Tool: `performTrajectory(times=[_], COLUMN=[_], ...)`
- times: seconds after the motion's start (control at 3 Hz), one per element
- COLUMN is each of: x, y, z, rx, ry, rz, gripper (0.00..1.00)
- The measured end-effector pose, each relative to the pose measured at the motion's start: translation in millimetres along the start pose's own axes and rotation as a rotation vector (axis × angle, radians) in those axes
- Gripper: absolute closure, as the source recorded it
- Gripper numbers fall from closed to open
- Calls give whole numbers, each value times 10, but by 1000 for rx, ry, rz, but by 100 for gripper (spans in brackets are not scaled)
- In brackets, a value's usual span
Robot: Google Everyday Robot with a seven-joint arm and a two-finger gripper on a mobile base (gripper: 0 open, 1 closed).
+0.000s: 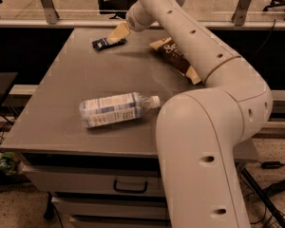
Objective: Move rxbar blueberry near blue plastic bottle
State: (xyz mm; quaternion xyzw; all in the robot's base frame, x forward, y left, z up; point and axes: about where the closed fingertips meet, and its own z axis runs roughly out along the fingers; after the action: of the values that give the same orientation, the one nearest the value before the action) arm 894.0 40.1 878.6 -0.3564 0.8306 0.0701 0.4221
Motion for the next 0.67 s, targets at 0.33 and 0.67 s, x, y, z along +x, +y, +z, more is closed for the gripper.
performTrajectory(times=[0.33,0.67], x=[78,152], y=[65,161], z=[224,413], rx=[-12,-44], ry=[-6,-5], rz=[46,67], gripper=[0,0])
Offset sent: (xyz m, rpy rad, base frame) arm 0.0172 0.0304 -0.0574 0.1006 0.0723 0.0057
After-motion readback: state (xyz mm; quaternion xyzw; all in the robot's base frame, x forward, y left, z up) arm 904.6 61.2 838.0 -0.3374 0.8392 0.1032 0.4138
